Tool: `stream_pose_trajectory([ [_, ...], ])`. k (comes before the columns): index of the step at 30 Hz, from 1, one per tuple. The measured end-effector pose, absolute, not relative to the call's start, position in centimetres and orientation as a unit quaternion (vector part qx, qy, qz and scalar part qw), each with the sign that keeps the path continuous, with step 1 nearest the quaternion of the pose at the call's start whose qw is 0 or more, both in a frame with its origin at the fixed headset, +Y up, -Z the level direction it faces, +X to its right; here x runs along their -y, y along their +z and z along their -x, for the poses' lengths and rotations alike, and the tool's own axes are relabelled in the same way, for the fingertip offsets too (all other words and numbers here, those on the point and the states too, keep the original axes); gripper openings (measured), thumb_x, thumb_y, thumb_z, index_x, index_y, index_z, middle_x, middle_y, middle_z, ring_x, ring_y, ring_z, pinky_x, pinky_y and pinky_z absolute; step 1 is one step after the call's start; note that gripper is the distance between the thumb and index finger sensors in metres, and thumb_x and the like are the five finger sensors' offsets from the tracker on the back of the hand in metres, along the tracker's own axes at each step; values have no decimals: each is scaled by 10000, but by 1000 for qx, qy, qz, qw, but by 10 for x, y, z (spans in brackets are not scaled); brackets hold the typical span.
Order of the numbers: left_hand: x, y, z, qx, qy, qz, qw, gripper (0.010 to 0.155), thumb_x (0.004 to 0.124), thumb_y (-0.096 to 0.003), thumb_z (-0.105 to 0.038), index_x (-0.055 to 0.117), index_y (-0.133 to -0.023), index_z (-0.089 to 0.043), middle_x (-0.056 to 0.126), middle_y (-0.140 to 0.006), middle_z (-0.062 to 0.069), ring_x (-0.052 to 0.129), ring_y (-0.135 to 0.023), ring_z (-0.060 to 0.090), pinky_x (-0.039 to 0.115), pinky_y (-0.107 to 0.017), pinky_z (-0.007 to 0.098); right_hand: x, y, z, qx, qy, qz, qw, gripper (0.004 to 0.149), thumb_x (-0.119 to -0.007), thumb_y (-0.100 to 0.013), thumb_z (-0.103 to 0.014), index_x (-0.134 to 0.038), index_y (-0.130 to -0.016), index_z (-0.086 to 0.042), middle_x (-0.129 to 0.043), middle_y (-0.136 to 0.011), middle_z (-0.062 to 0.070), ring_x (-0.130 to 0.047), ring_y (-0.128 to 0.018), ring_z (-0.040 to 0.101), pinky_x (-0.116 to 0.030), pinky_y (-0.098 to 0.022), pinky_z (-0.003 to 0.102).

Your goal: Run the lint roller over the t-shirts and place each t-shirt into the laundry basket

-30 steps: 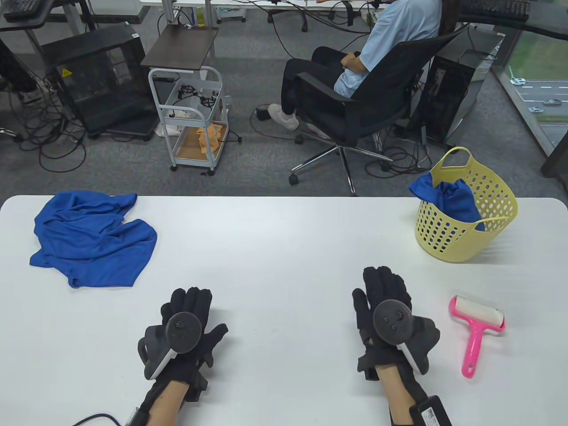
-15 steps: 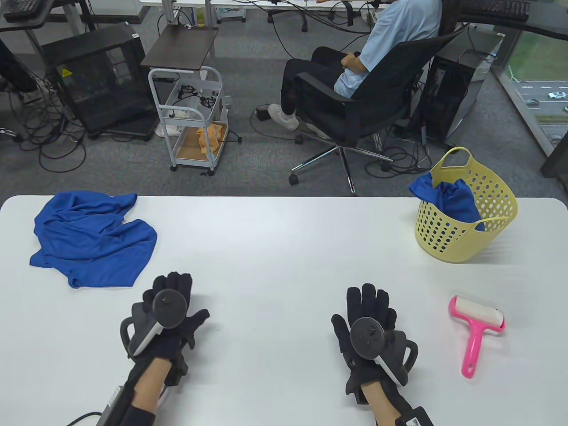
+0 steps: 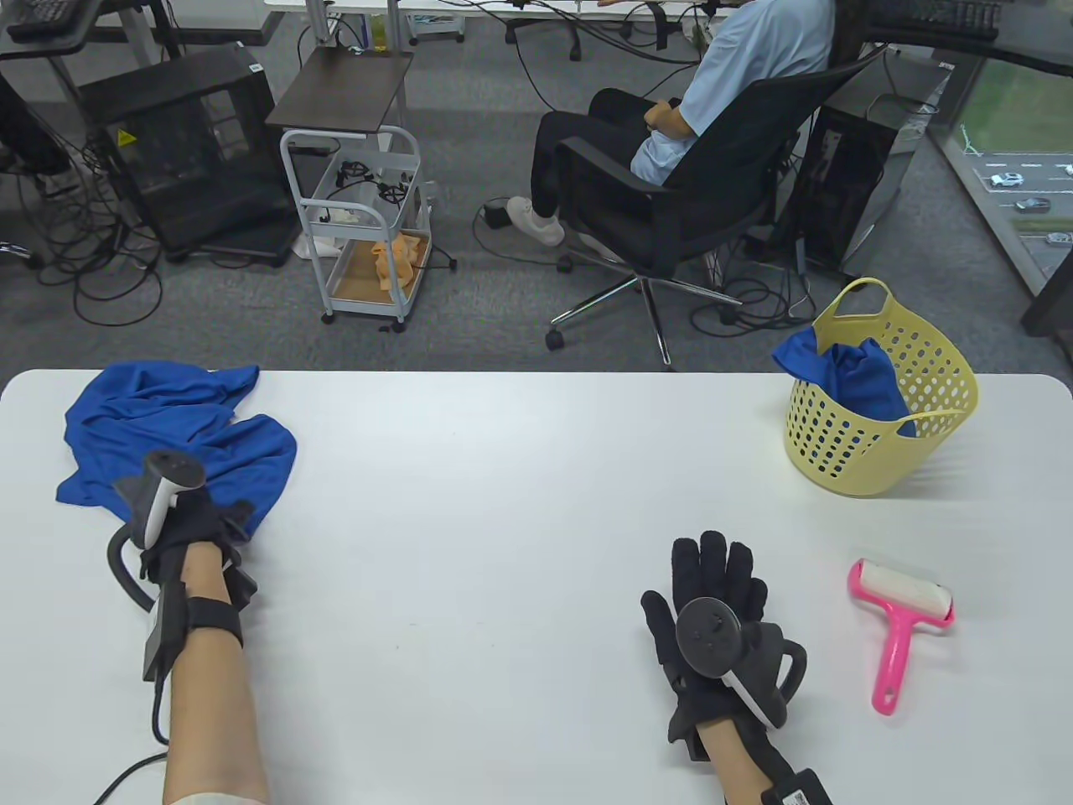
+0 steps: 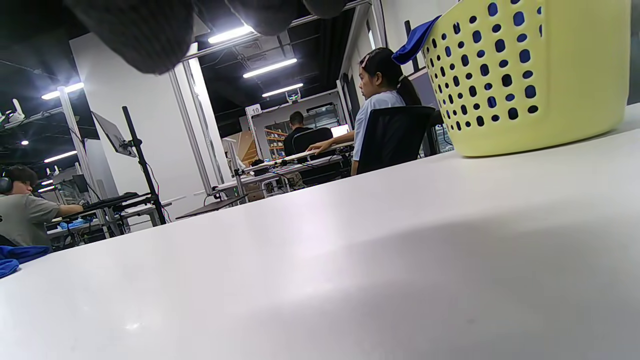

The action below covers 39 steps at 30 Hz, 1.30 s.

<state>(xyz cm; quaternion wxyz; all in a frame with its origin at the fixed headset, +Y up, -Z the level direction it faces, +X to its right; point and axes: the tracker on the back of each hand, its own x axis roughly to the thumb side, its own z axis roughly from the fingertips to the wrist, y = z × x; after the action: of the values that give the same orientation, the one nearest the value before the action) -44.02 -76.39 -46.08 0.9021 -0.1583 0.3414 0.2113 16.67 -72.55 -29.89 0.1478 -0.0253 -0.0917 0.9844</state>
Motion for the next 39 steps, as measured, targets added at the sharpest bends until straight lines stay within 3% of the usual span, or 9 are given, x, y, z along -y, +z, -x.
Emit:
stream_pose_trajectory([
  [6,778,-470,444,-355,145,206,900,899,733,-459,-610,191,-1115,-321,264,-1185,4,273,-1134,324,332,-806,533,726,-299,-168,89,986,30,135,693,-610,-553,-528,-320,-1099,-216,-200,-1183,108,-148,-1016,411,-275,-702,620],
  [9,775,-471,443,-396,120,162,896,852,709,-475,-567,187,-1107,-334,410,-1121,-24,412,-1091,278,425,-802,518,726,-299,-168,88,986,29,137,693,-611,-552,-527,-321,-1099,-214,-203,-1183,107,-149,-1016,410,-275,-700,621],
  [12,770,-474,441,-396,64,146,904,772,719,-494,-492,282,-1106,-318,664,-914,-55,675,-913,208,589,-747,505,726,-299,-167,87,987,29,129,695,-610,-552,-529,-318,-1099,-213,-204,-1183,105,-147,-1015,408,-275,-702,619],
  [14,767,-473,437,-386,37,138,911,652,740,-494,-458,484,-1077,-317,790,-773,-61,818,-766,180,689,-690,494,727,-299,-166,87,988,30,122,697,-610,-552,-530,-317,-1100,-214,-200,-1184,103,-132,-1013,406,-271,-701,620],
  [17,759,-465,435,-404,41,98,908,449,751,-488,-431,729,-919,-305,814,-760,-68,891,-725,175,763,-645,482,727,-299,-166,82,988,28,129,694,-610,-552,-528,-322,-1099,-212,-204,-1183,102,-135,-1013,407,-272,-700,620],
  [20,740,-456,433,-403,109,20,909,448,705,-486,-406,672,-925,-327,731,-826,-79,958,-677,173,850,-548,404,728,-299,-165,80,988,27,131,695,-609,-552,-527,-321,-1099,-210,-207,-1183,107,-138,-1012,408,-274,-700,619],
  [26,666,-455,406,-316,178,-107,926,447,659,-479,-384,632,-918,-303,763,-914,3,1086,-407,87,932,-273,231,727,-298,-165,80,987,29,133,693,-609,-554,-522,-312,-1097,-209,-208,-1181,112,-141,-1011,409,-285,-701,619],
  [33,559,-434,352,-129,330,-267,896,447,690,-452,-359,686,-888,-262,892,-807,27,1089,-433,89,948,-366,292,728,-297,-166,73,985,29,151,690,-610,-556,-519,-313,-1097,-210,-206,-1180,112,-147,-1011,408,-295,-703,616],
  [39,482,-406,275,18,465,-268,843,450,688,-462,-365,687,-897,-251,890,-801,33,1070,-435,97,927,-386,307,718,-305,-162,81,979,12,189,694,-618,-557,-520,-306,-1100,-220,-182,-1182,108,-130,-1012,408,-311,-716,609],
])
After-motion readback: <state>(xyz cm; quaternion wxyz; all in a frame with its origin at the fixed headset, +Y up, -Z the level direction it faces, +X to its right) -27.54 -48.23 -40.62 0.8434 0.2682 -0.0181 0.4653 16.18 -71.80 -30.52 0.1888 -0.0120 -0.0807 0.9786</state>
